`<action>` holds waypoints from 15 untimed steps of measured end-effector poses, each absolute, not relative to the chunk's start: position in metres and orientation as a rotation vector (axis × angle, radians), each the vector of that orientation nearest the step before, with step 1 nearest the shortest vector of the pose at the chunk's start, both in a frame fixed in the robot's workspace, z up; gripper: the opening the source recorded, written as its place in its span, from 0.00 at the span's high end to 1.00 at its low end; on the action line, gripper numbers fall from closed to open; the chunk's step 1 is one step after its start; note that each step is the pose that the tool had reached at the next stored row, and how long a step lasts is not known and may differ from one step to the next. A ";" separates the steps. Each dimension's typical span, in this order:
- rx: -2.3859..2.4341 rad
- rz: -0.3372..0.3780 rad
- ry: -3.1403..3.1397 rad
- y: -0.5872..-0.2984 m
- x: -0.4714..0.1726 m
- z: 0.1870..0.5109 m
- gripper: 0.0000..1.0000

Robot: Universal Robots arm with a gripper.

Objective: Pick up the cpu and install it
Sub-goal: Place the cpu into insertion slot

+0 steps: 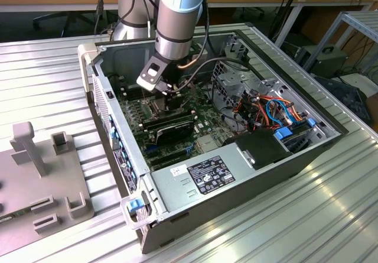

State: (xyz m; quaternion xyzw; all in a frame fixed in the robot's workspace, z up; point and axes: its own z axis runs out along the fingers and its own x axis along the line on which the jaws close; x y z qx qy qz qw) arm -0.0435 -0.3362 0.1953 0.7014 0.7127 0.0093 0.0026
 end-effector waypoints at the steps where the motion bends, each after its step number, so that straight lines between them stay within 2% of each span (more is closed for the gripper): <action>1: 2.200 0.027 2.236 -0.336 -0.044 0.196 0.33; 15: 2.200 0.026 2.235 -0.336 -0.044 0.209 0.33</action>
